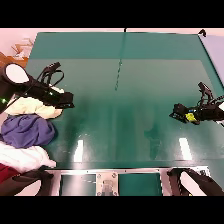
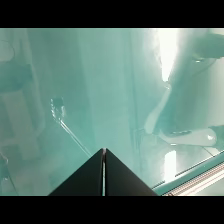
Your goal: Fold the shirts.
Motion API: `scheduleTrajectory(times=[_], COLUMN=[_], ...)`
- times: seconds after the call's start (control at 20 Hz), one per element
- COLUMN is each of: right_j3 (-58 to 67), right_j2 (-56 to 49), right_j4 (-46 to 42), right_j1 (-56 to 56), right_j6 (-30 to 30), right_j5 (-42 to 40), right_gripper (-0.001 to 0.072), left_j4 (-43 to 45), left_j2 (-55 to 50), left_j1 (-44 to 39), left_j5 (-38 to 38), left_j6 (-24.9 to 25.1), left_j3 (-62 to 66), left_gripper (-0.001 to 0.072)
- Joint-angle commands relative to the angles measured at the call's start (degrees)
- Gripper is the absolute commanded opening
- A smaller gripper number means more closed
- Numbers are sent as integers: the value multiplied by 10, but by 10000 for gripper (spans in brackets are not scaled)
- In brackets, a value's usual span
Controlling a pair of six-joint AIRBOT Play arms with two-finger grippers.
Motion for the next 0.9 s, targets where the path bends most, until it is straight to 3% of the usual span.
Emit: scheduleTrajectory(times=[0.0, 0.85], right_j3=[0, 0], right_j2=[0, 0], right_j4=[0, 0], right_j1=[0, 0], right_j6=[0, 0], right_j5=[0, -28], right_gripper=[13, 13], left_j4=[0, 0], left_j2=[0, 0], left_j1=[0, 0], left_j5=[0, 8], left_j6=[0, 1], left_j3=[0, 0], left_gripper=[24, 25])
